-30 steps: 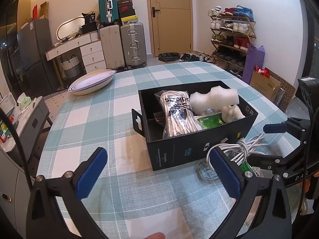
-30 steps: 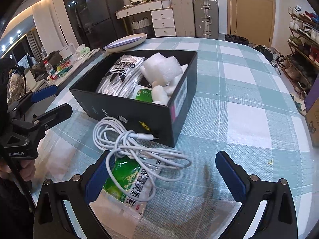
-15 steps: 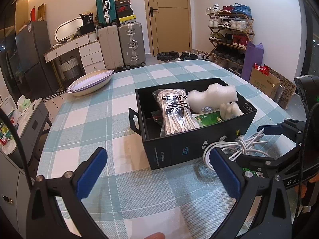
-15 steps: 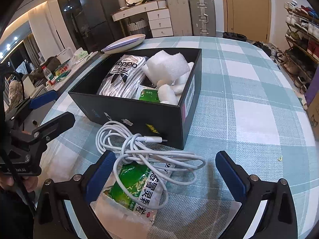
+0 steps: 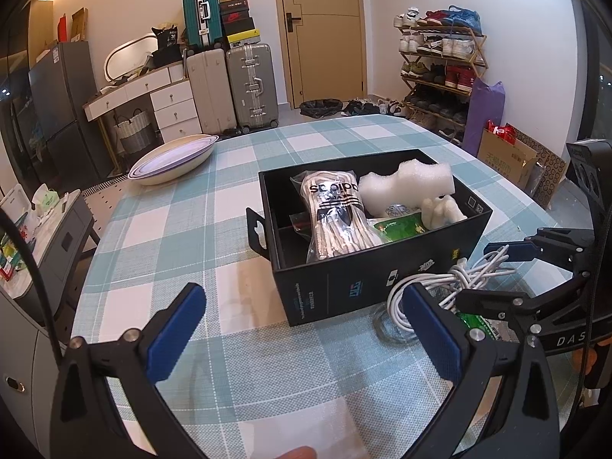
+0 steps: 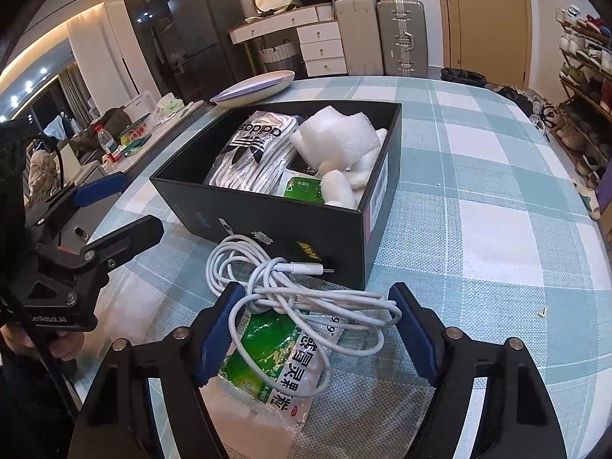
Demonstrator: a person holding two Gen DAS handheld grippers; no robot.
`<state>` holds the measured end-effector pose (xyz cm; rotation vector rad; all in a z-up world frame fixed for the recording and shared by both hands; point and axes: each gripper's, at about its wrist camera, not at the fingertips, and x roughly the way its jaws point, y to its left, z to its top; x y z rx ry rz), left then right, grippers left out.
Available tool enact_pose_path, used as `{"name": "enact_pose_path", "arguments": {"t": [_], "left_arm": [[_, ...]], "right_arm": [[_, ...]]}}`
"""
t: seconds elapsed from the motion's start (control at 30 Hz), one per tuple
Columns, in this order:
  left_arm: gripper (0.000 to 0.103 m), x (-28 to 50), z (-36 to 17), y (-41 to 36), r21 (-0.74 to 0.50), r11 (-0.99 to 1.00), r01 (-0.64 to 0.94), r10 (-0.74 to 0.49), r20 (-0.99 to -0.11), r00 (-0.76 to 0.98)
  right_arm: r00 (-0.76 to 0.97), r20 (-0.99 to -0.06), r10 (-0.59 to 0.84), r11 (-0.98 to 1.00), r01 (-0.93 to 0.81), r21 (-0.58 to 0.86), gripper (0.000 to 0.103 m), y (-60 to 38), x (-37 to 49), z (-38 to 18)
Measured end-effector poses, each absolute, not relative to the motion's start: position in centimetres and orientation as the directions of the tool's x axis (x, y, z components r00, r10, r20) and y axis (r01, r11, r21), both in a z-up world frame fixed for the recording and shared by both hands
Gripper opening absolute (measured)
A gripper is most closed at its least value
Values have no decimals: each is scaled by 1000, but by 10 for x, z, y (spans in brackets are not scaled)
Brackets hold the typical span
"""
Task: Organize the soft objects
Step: 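Grasp the coiled white cable with the right gripper and lift it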
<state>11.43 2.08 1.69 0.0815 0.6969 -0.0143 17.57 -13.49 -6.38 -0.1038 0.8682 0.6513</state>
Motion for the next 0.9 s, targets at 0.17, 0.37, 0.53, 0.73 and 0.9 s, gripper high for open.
{"name": "enact_pose_path", "arguments": {"t": [0.17, 0.37, 0.53, 0.73, 0.9], "left_arm": [[103, 114, 17, 21, 68, 997, 40, 13, -642, 767], [103, 114, 17, 20, 69, 997, 40, 13, -640, 768], [103, 114, 19, 22, 68, 997, 38, 14, -639, 769], [103, 113, 23, 26, 61, 998, 34, 13, -637, 771], [103, 112, 25, 28, 40, 998, 38, -3, -640, 768]], "right_arm": [[452, -725, 520, 780, -598, 187, 72, -136, 173, -60], [450, -713, 537, 763, -619, 184, 67, -138, 169, -56], [444, -709, 547, 749, -638, 178, 65, -139, 166, -51], [464, -682, 565, 742, -648, 174, 65, -147, 161, -37], [505, -638, 582, 745, -646, 168, 65, -157, 157, -23]]}}
